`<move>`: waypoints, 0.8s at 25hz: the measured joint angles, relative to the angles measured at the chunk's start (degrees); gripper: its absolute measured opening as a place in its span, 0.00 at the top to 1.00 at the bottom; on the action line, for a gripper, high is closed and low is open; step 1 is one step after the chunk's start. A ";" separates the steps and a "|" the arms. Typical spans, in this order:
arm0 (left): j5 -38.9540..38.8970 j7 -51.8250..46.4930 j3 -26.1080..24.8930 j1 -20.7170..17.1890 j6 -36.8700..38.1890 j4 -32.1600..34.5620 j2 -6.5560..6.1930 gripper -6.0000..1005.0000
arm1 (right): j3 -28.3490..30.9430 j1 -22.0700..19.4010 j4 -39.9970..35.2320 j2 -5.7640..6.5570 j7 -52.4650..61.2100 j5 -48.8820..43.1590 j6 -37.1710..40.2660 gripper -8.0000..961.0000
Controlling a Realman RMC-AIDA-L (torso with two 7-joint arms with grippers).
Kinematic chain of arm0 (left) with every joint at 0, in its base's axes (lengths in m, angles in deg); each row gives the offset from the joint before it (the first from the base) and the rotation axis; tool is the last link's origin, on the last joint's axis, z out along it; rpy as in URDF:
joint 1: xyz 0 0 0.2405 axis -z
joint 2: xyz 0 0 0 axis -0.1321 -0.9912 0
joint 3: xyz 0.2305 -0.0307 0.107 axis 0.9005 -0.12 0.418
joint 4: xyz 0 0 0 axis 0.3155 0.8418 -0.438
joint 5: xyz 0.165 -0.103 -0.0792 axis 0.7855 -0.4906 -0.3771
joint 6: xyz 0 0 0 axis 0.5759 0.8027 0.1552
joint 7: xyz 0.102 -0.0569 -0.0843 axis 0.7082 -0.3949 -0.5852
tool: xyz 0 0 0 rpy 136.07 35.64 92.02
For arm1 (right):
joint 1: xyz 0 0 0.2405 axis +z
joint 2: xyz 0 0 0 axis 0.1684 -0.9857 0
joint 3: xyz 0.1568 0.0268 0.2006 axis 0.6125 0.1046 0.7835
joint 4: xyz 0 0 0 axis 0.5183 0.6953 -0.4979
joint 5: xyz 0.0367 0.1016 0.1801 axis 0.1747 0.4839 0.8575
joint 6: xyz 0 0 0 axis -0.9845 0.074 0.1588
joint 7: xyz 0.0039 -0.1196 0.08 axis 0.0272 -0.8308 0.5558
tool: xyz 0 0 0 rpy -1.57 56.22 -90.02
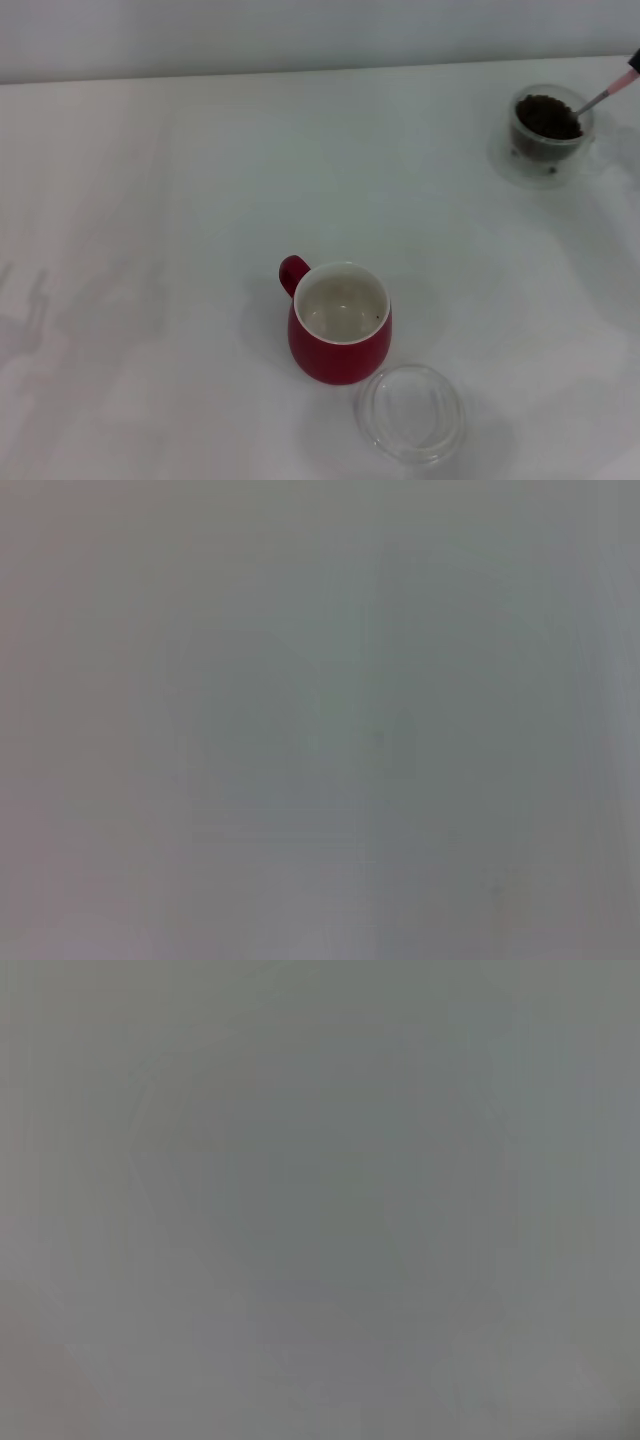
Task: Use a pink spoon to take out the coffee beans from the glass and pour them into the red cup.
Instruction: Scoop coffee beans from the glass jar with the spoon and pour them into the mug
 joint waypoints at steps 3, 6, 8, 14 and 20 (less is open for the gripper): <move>0.00 0.00 0.04 0.16 0.01 0.07 0.00 0.60 | 0.08 0.02 0.05 -0.06 2.50 0.72 1.20 0.84; 0.01 0.00 0.19 0.20 -0.01 0.52 0.01 0.60 | 0.10 0.02 0.52 -0.15 2.90 2.73 1.30 0.84; 0.01 0.00 0.28 0.22 -0.02 0.73 0.06 0.60 | 0.10 0.01 0.71 -0.17 3.07 3.45 1.30 0.84; 0.01 0.00 0.10 0.28 0.03 0.73 0.09 0.60 | 0.11 0.20 0.52 -0.16 5.01 3.71 1.29 0.84; 0.00 0.00 -0.01 0.51 0.16 0.70 0.09 0.60 | 0.14 0.33 0.32 0.20 7.37 3.89 1.46 0.84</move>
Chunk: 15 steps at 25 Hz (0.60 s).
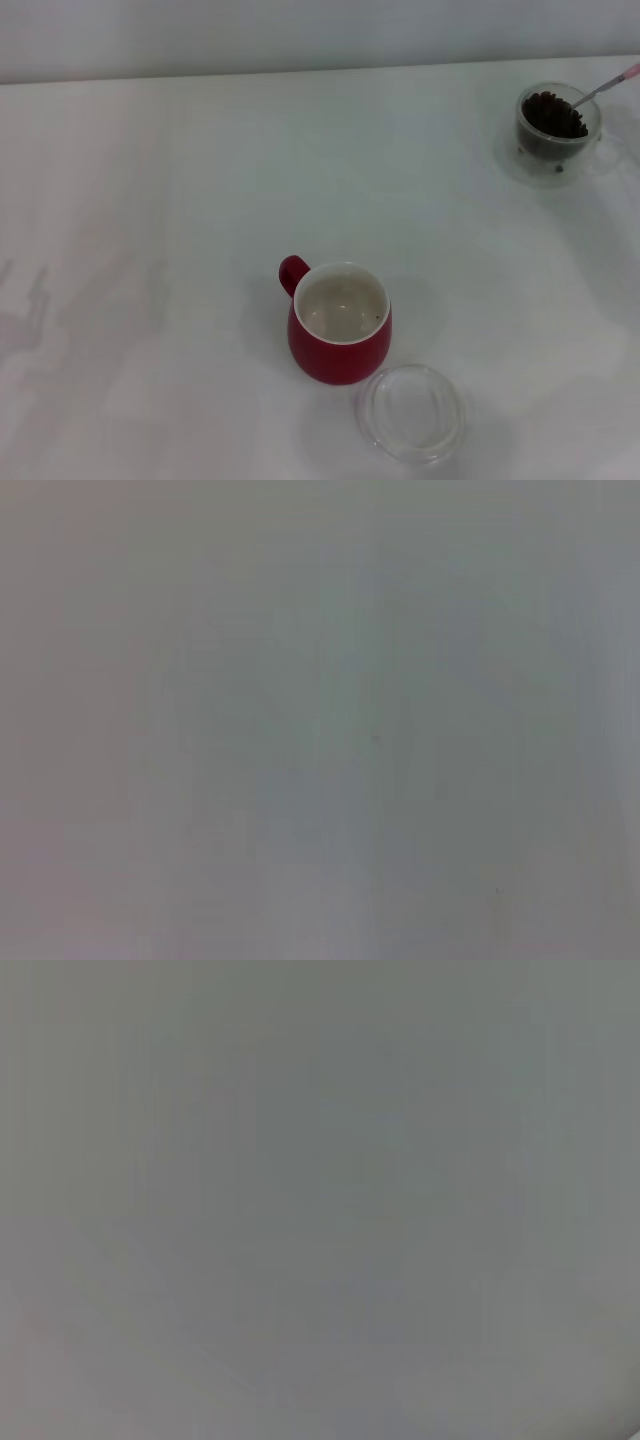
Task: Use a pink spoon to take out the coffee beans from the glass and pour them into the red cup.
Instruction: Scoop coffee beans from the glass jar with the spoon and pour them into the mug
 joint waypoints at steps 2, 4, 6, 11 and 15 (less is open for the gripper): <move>0.00 0.00 0.00 0.08 0.02 -0.01 0.00 0.60 | 0.00 -0.02 -0.08 0.15 0.76 0.02 0.04 0.84; 0.00 0.00 0.01 0.14 0.06 -0.01 0.00 0.60 | 0.00 -0.04 -0.09 0.28 1.27 0.03 0.06 0.84; 0.00 0.00 0.01 0.17 0.25 -0.01 0.00 0.60 | -0.02 -0.12 -0.10 0.43 1.69 0.03 0.07 0.84; 0.00 0.00 0.01 0.26 0.73 -0.01 0.00 0.60 | -0.17 -0.43 -0.12 0.88 2.85 -0.15 0.03 0.84; 0.00 0.00 0.01 0.28 0.74 0.00 0.00 0.60 | -0.54 -0.71 -0.05 1.33 4.76 -0.55 0.06 0.84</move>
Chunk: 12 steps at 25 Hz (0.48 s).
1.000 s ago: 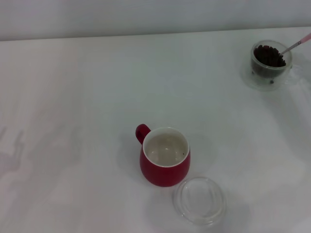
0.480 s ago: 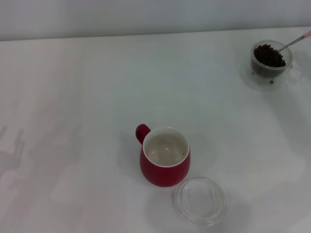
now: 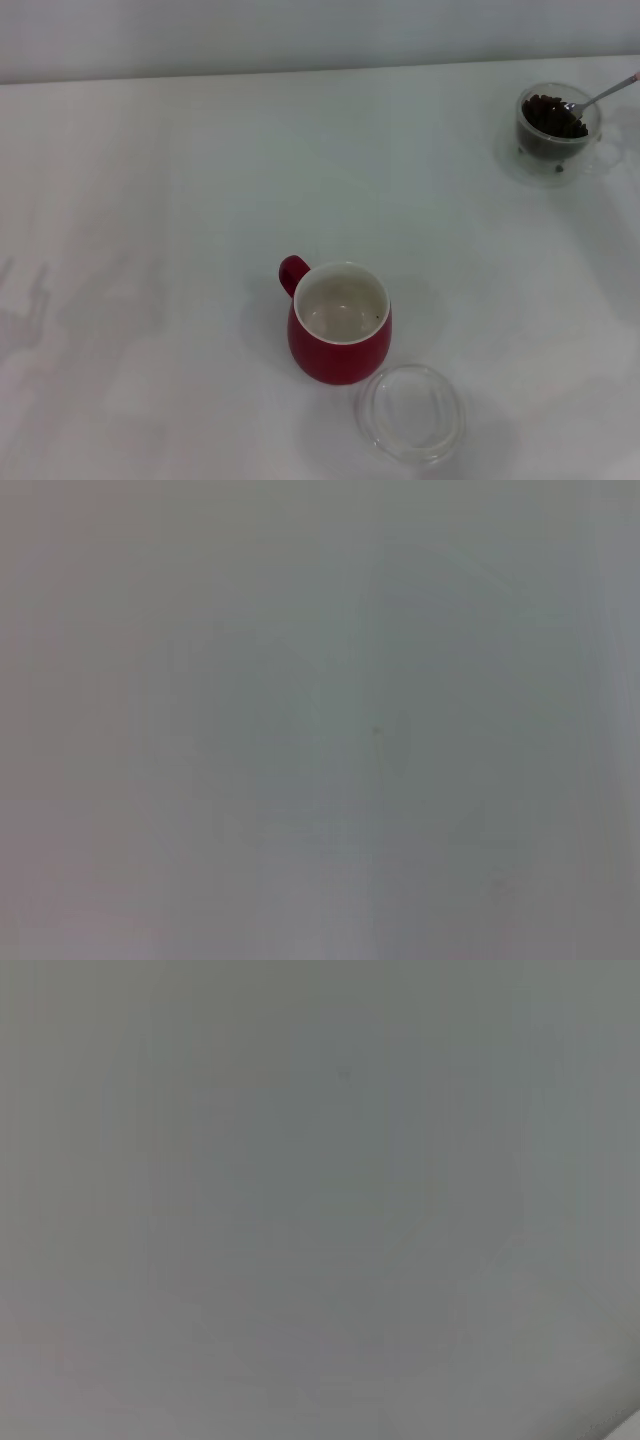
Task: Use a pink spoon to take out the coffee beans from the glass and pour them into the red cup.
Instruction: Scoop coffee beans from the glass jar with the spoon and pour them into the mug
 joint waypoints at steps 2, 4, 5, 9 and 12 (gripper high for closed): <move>0.00 0.00 0.00 0.05 0.00 0.00 0.00 0.60 | -0.16 -0.09 0.33 0.32 1.13 -0.13 0.01 0.84; 0.00 0.00 0.00 0.12 0.00 0.00 0.00 0.60 | -0.26 -0.22 0.41 0.45 2.26 -0.27 0.02 0.84; 0.00 0.00 0.00 0.14 0.00 0.00 0.00 0.60 | -0.42 -0.32 0.42 0.48 2.91 -0.33 0.02 0.84; 0.00 0.00 0.00 0.16 0.00 0.00 0.00 0.60 | -0.94 -0.46 0.41 0.68 4.60 -0.40 0.05 0.84; 0.00 0.00 0.07 0.15 0.17 -0.04 0.00 0.60 | -0.95 -0.46 0.43 0.91 6.00 -0.40 0.06 0.84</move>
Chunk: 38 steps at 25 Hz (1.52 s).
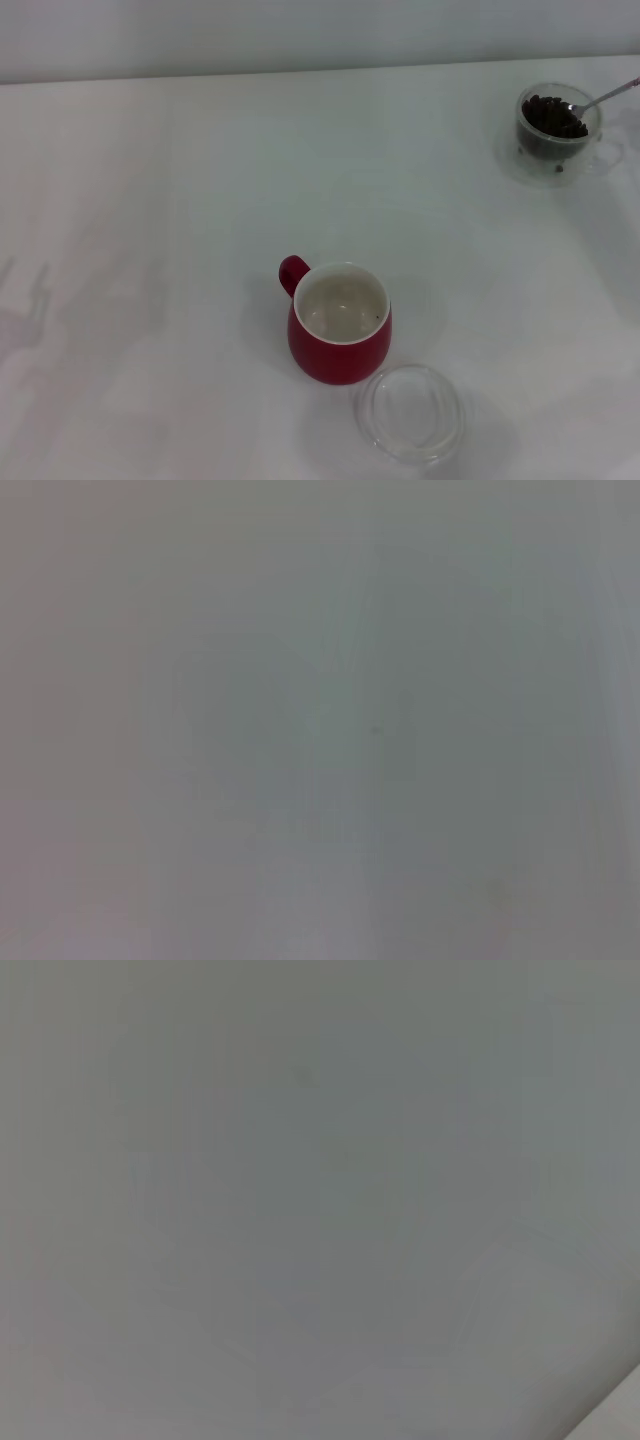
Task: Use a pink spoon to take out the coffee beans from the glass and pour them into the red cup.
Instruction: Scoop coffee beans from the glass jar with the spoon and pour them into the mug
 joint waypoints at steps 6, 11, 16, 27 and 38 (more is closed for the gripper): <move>0.00 0.00 0.02 -0.01 0.35 -0.13 0.00 0.60 | 0.00 -0.10 0.04 0.27 2.80 0.00 0.01 0.84; 0.00 0.00 0.02 -0.01 0.44 -0.27 0.06 0.60 | 0.01 -0.63 0.05 0.36 4.70 -0.06 0.01 0.84; 0.00 0.00 0.09 -0.02 0.45 -0.41 0.09 0.60 | 0.03 -1.34 0.05 0.84 6.69 -0.08 -0.08 0.84; 0.17 0.00 0.30 -0.01 0.53 -0.49 0.09 0.60 | -0.04 -1.70 0.04 1.63 11.37 -0.09 -2.16 0.84; 0.46 0.00 0.37 -0.06 0.54 -0.49 0.09 0.60 | -2.06 -2.09 0.04 1.25 14.40 -0.08 -8.30 0.84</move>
